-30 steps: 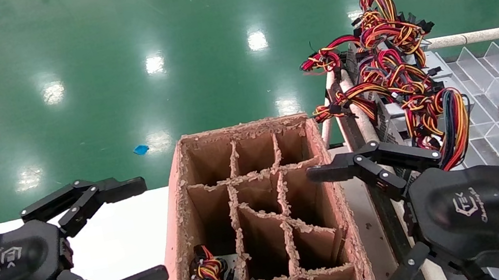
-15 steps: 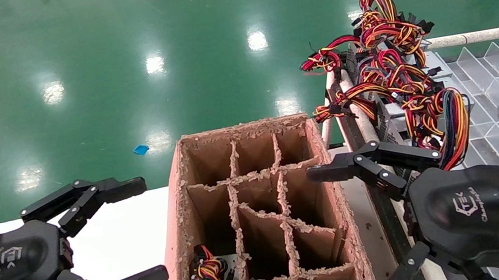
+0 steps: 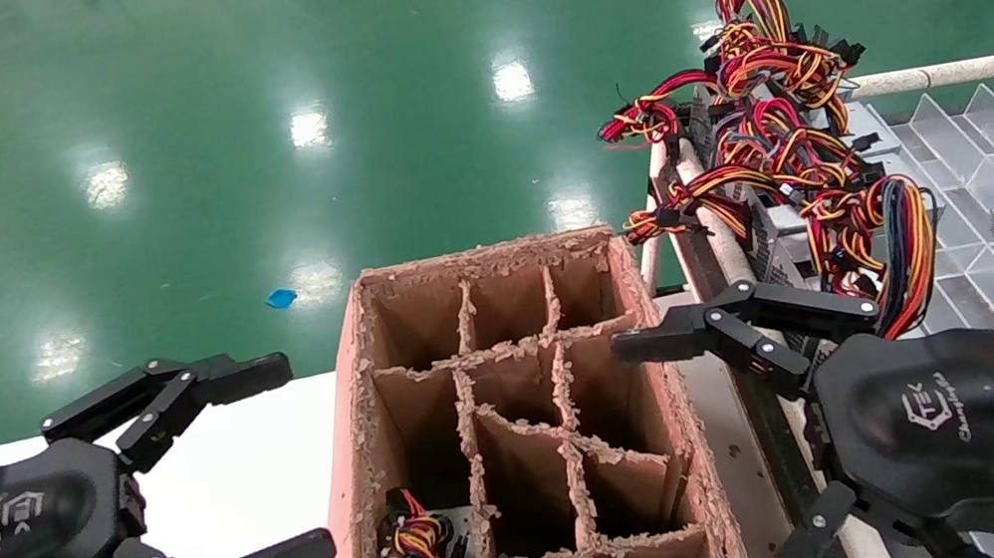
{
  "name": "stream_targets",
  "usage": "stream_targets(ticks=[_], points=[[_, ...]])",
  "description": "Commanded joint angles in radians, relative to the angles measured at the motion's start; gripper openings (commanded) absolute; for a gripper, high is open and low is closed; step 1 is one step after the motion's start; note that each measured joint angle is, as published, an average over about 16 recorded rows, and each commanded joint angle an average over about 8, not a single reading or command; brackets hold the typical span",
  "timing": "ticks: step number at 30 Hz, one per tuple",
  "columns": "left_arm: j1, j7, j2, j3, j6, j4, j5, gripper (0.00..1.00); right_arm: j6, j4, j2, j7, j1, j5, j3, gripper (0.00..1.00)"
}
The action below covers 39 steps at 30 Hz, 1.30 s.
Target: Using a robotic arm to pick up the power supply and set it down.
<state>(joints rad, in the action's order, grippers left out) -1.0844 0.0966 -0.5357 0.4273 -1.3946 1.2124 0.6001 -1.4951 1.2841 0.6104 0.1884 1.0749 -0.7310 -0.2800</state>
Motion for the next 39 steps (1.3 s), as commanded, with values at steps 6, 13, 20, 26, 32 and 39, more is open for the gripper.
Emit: stream_targets(ticks=[6, 13, 20, 26, 32, 39], points=[[0.000, 0.000, 0.000, 0.000, 0.000, 0.000, 0.000, 1.00, 0.000, 0.000, 0.000, 0.000, 0.000, 0.000, 0.000, 1.00], [0.000, 0.000, 0.000, 0.000, 0.000, 0.000, 0.000, 1.00, 0.000, 0.000, 0.000, 0.000, 0.000, 0.000, 0.000, 1.00], [0.000, 0.000, 0.000, 0.000, 0.000, 0.000, 0.000, 1.00, 0.000, 0.000, 0.000, 0.000, 0.000, 0.000, 0.000, 1.00], [0.000, 0.000, 0.000, 0.000, 0.000, 0.000, 0.000, 1.00, 0.000, 0.000, 0.000, 0.000, 0.000, 0.000, 0.000, 1.00], [0.000, 0.000, 0.000, 0.000, 0.000, 0.000, 0.000, 1.00, 0.000, 0.000, 0.000, 0.000, 0.000, 0.000, 0.000, 1.00], [0.000, 0.000, 0.000, 0.000, 0.000, 0.000, 0.000, 1.00, 0.000, 0.000, 0.000, 0.000, 0.000, 0.000, 0.000, 1.00]])
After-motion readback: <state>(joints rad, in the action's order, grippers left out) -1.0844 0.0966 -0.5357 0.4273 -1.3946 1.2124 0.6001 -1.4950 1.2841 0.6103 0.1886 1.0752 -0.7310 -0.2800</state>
